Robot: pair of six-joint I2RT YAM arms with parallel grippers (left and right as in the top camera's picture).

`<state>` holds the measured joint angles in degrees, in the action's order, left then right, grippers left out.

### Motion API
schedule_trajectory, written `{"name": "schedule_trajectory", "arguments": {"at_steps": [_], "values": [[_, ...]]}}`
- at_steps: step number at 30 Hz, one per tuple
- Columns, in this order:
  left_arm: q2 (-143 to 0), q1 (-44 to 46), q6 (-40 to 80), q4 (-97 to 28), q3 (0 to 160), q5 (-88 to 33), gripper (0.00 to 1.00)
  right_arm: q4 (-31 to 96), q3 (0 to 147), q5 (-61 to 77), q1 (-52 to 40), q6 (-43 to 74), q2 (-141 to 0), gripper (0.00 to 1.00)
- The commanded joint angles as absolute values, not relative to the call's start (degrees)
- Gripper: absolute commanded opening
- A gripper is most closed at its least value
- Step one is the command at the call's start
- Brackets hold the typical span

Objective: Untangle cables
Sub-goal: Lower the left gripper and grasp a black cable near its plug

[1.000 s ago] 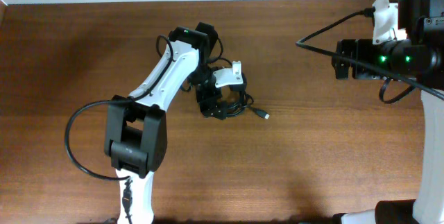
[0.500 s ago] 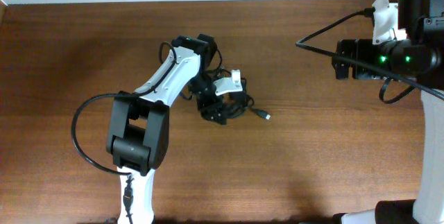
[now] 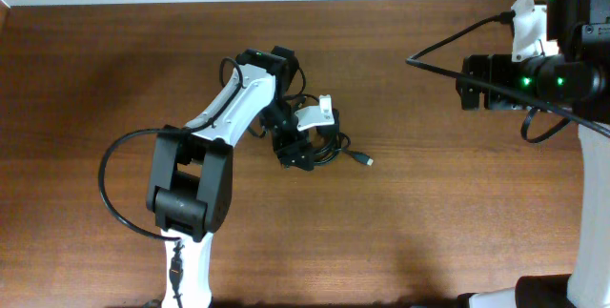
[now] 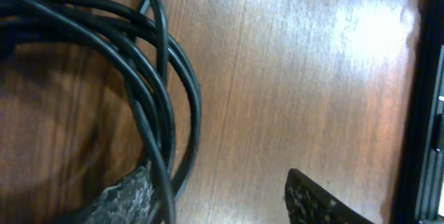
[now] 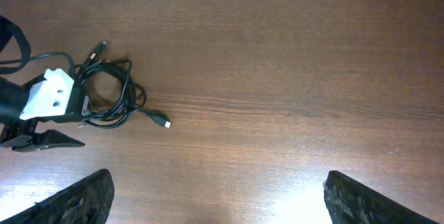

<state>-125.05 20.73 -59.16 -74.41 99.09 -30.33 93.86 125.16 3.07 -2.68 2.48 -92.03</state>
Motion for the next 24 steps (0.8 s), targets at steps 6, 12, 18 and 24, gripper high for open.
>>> {"name": "schedule_trajectory", "arguments": {"at_steps": [6,12,18,24], "values": [[-125.6,21.5,-55.7,-69.1,97.6,-24.5,0.60,93.9,125.4,3.9,-3.0,1.9,-92.2,0.96],[-125.6,23.6,-51.9,-64.1,97.4,-17.0,0.58,93.8,125.4,3.9,-3.0,1.9,-92.2,0.96],[-125.6,25.3,-51.8,-63.9,97.4,-16.7,0.34,93.9,125.4,3.9,-3.0,1.9,-92.2,0.96],[-125.6,25.4,-50.3,-64.8,97.4,-16.7,0.00,93.9,125.4,3.9,-3.0,1.9,-92.2,0.96]]}}
